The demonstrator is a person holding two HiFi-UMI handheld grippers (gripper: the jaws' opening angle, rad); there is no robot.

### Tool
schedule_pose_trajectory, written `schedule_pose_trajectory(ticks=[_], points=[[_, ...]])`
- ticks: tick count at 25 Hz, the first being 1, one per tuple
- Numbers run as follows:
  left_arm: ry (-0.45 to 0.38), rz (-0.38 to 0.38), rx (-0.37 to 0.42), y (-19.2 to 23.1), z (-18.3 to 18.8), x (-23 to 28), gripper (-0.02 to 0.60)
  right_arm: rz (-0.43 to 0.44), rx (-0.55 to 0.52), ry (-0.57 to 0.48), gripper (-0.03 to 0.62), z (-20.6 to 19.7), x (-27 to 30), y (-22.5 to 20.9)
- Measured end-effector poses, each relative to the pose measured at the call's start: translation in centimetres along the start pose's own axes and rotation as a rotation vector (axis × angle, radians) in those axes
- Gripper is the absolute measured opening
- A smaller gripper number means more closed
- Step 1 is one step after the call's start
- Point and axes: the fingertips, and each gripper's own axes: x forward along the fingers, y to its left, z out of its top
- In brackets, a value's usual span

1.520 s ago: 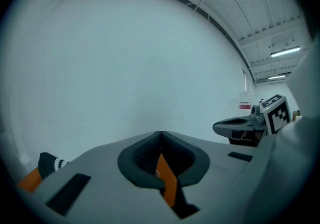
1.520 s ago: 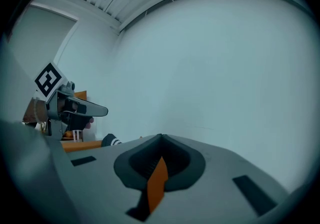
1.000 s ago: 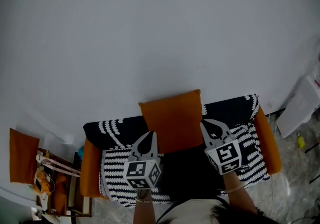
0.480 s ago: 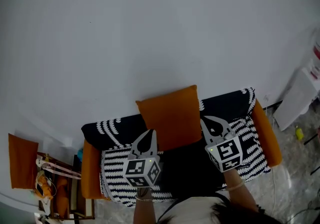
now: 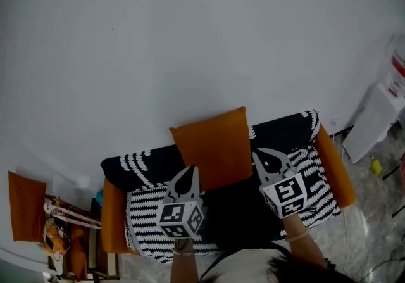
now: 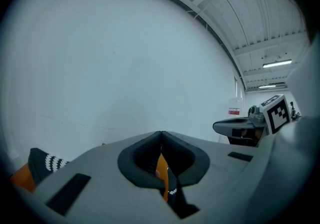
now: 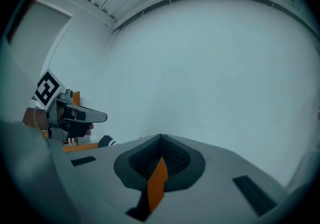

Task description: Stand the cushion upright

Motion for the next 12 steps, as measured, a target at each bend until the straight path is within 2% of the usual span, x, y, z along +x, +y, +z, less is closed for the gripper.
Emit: schedule_pose_trajectory(ticks=[12], points=[[-0.019,-0.02,-0.015,-0.4,-0.1,-2.6,0.02,-0.009,-0.008,0.0,0.008,0.3,-2.0,2.1]])
